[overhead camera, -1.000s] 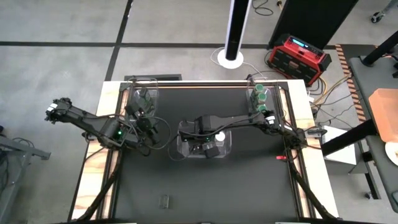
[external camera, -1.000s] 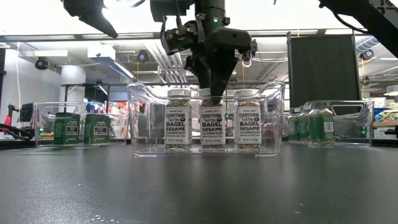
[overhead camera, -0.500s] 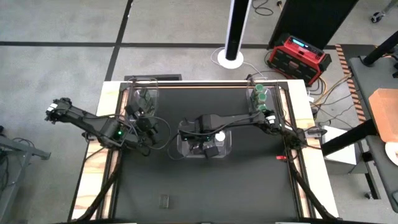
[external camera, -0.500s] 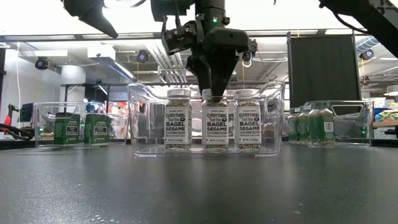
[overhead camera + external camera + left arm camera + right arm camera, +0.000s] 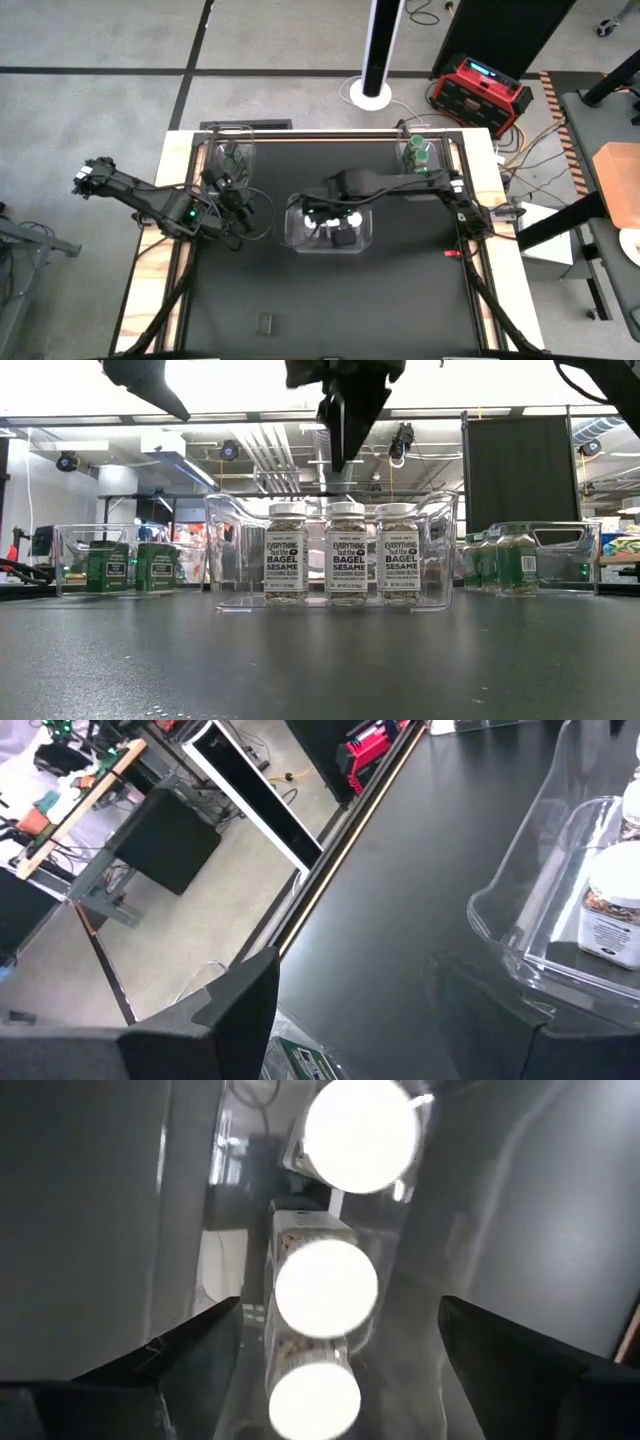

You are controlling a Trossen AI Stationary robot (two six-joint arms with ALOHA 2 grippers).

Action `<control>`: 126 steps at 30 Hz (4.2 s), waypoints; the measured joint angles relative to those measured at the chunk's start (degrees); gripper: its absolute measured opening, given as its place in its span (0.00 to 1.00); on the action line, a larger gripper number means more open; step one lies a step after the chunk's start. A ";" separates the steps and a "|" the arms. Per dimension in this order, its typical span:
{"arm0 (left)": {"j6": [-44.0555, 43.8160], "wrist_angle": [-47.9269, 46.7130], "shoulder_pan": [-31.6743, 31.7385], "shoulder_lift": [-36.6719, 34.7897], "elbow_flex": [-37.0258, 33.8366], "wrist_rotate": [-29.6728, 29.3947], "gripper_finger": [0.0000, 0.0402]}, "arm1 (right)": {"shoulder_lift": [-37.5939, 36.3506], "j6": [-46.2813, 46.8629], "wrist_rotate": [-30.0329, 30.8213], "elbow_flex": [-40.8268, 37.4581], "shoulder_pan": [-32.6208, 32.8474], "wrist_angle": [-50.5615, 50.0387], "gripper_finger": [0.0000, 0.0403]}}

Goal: Sort spices by type
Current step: Put the black seasoning can into the top left transparent bin

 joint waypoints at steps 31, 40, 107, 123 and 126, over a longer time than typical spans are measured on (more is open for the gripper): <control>-18.93 8.03 -20.47 14.49 12.33 14.05 0.58 | -36.67 18.45 32.27 -45.16 19.70 25.89 0.03; -40.69 -4.12 -22.10 23.87 25.44 28.69 0.58 | -36.86 21.14 35.98 -45.97 21.28 26.07 0.03; -86.50 -6.63 -24.96 50.49 32.51 54.03 0.77 | -36.69 16.61 33.84 -47.39 21.65 26.51 0.03; -85.39 -1.68 -24.96 50.47 30.75 53.65 0.71 | -36.69 16.78 33.83 -47.39 21.66 26.53 0.03; -85.33 -1.64 -24.96 50.47 30.75 53.65 0.60 | -36.69 16.79 33.83 -47.39 21.66 26.53 0.03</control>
